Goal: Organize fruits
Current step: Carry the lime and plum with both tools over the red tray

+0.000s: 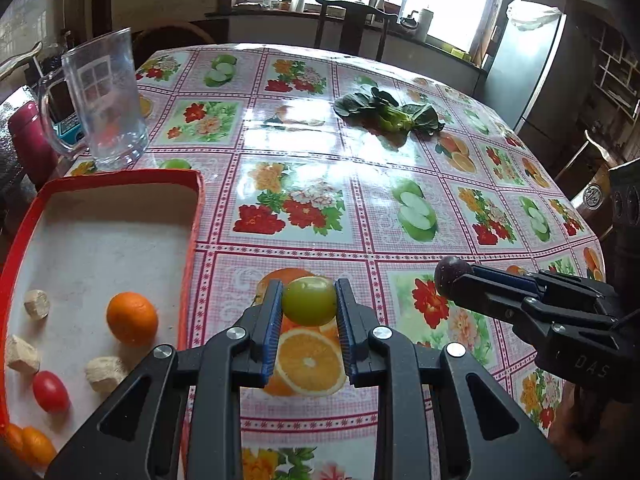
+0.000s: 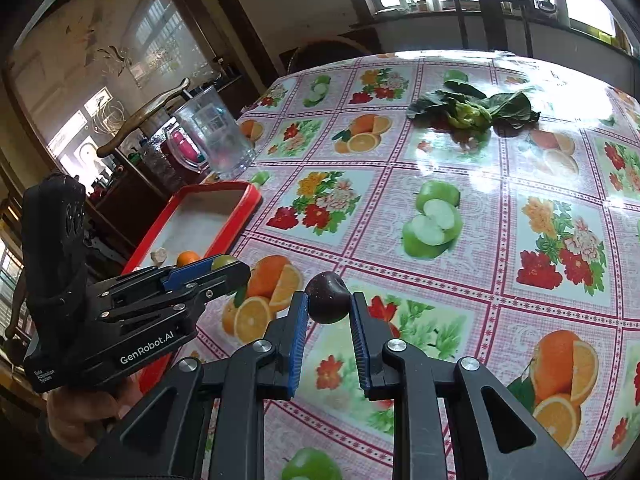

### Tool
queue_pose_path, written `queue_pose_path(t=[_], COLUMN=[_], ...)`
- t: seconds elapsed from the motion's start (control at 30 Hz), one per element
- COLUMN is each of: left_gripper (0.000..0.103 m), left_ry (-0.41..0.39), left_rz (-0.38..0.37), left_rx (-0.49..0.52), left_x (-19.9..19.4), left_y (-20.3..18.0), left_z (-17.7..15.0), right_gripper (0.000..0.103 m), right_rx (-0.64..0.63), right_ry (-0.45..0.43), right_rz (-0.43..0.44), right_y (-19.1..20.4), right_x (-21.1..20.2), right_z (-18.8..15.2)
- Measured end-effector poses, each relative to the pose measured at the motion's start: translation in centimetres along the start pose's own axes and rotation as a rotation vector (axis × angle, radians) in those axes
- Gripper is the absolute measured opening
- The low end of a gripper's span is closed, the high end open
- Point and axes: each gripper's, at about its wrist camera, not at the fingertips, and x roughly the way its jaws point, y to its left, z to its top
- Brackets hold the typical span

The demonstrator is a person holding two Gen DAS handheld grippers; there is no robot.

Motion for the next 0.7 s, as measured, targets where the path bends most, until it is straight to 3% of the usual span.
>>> queue_pose_path(t=[0.7], left_gripper=[0.023], left_ry=[-0.062], left_rz=[0.041], left_rx=[-0.07], left_x=[-6.1], left_y=[4.6], left_z=[-3.6], right_gripper=[0.022], right_rx=[-0.085], right_ry=[0.003], right_rz=[0.056], right_y=[7.9], right_x=[-0.8], right_z=[-1.8])
